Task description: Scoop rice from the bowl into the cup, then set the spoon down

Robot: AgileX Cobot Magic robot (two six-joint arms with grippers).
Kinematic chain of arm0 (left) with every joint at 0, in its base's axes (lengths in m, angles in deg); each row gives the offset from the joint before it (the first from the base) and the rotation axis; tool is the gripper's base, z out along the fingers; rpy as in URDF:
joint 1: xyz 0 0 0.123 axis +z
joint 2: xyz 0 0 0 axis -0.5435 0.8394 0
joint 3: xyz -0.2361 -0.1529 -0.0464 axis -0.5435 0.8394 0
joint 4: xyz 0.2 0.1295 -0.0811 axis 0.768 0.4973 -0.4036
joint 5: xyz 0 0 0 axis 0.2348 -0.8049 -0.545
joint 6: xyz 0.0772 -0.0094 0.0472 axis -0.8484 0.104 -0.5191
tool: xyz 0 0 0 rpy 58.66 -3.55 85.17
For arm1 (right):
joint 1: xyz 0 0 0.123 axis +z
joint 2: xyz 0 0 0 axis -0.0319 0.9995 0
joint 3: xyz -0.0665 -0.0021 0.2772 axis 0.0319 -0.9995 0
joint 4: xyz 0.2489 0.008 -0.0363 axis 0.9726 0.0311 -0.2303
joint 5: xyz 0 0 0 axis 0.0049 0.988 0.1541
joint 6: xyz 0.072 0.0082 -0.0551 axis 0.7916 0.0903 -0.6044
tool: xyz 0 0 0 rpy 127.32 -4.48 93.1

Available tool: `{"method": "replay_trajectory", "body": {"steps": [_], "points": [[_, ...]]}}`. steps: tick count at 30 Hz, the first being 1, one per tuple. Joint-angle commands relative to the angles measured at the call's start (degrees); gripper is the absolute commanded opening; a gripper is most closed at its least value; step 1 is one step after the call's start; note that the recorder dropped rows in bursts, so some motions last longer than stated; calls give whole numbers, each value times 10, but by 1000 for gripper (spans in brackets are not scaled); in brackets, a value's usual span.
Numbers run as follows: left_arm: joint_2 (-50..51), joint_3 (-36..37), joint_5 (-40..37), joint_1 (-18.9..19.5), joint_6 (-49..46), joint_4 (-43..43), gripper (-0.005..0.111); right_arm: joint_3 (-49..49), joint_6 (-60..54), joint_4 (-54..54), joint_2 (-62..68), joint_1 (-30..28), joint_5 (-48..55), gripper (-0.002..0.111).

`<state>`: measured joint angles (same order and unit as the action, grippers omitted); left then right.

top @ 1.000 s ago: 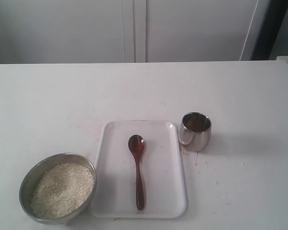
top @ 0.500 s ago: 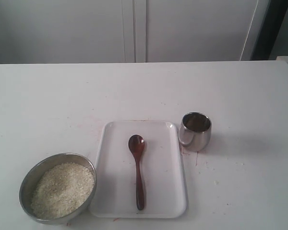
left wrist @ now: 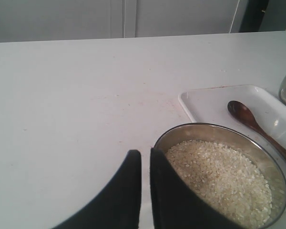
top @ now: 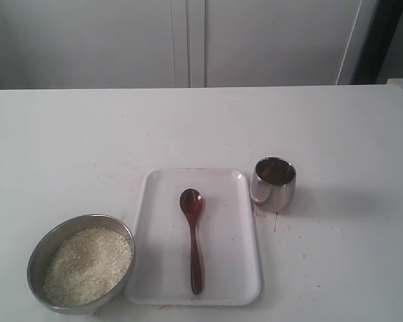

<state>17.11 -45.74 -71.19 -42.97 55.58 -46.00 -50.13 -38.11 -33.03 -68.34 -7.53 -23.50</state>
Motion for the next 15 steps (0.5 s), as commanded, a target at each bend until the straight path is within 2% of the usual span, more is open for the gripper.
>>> {"method": "replay_trajectory", "body": {"steps": [1, 15], "points": [[0, -2, -2, -5, 0, -3, 14, -3, 0, -44, -4, -7, 44, 7], [0, -2, -2, -5, 0, -3, 14, -3, 1, -44, -4, -7, 43, 7]]}}
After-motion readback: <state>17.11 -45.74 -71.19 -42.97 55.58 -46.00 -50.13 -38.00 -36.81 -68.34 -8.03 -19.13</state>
